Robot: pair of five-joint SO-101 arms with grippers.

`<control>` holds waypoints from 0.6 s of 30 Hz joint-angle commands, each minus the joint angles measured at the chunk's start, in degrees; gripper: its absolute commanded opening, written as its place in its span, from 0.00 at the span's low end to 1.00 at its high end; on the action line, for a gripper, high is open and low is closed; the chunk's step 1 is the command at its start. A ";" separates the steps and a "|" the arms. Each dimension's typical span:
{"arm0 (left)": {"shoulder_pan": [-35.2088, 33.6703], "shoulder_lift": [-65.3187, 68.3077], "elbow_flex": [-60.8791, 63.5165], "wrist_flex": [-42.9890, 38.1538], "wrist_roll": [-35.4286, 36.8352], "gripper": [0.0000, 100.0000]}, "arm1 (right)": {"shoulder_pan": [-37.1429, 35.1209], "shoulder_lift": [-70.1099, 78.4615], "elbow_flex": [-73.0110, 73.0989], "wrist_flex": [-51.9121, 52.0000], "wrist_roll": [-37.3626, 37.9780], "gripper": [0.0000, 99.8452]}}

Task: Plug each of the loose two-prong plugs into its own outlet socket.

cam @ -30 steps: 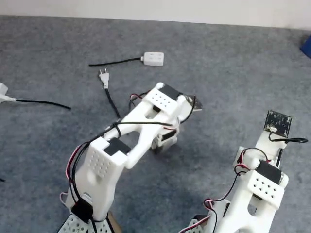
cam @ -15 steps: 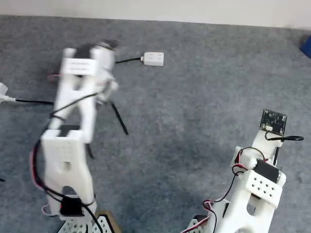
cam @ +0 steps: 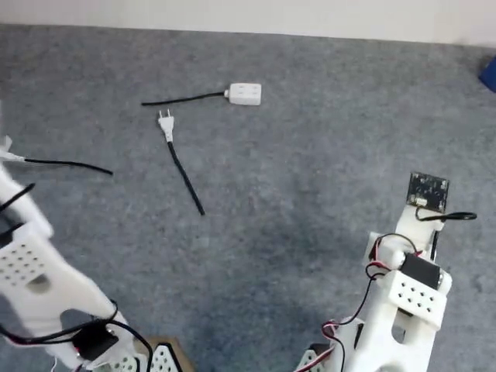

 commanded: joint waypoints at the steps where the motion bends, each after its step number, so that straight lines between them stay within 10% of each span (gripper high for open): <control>1: -5.23 -0.04 -2.42 -2.55 -0.35 0.05 | -0.84 -1.01 -0.04 -0.92 0.88 0.25; 18: -8.75 4.26 -2.86 -2.55 -4.40 0.28 | -0.84 -1.01 0.04 -0.92 0.88 0.25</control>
